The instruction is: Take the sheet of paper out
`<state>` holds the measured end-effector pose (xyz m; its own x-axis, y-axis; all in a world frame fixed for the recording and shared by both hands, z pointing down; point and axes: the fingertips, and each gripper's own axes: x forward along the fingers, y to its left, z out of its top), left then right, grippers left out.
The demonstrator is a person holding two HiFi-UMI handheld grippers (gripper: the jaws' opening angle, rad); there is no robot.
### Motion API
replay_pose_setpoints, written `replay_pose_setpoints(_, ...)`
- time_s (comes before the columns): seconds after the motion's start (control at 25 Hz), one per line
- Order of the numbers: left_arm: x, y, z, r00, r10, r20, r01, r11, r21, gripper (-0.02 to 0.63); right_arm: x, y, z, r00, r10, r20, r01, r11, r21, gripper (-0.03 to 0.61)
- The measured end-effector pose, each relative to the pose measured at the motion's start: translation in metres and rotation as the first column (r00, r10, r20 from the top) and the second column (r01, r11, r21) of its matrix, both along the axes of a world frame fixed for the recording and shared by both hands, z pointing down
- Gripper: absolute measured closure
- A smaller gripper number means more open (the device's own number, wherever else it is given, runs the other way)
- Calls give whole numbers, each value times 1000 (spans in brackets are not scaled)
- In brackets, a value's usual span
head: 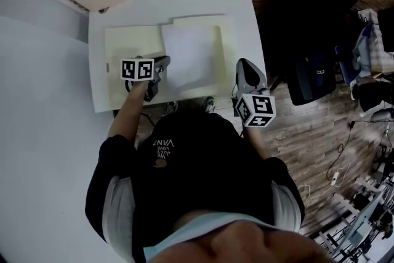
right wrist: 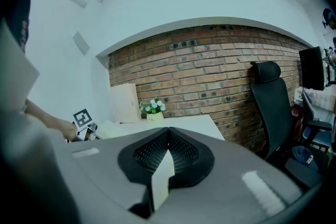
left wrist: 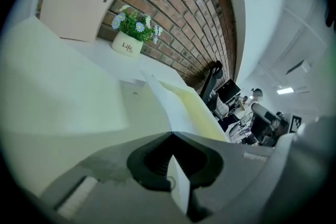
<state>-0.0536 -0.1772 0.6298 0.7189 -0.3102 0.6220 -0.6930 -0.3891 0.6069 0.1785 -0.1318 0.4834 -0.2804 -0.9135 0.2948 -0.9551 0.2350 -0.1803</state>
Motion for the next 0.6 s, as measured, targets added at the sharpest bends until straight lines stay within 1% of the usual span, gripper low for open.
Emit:
replay_pose_setpoints(0.28, -17, 4, -17, 999, 28, 17, -29, 999, 46, 612, -18, 4, 6, 1000, -2, 5, 2, 1000, -14, 577)
replay_pose_setpoints(0.44, -28, 8, -28, 998, 62, 32, -65, 994, 83, 612, -34, 3, 8, 1000, -14, 10, 14, 1000, -6, 577)
replay_pose_setpoints(0.48, -30, 9, -31, 996, 75, 43, -79, 992, 94, 612, -38, 2, 10, 1000, -16, 12, 17, 1000, -6, 577)
replay_pose_setpoints(0.6, -40, 13, -40, 986, 124, 114, -139, 981, 135, 612, -47, 1, 13, 1000, -22, 14, 22, 1000, -10, 577)
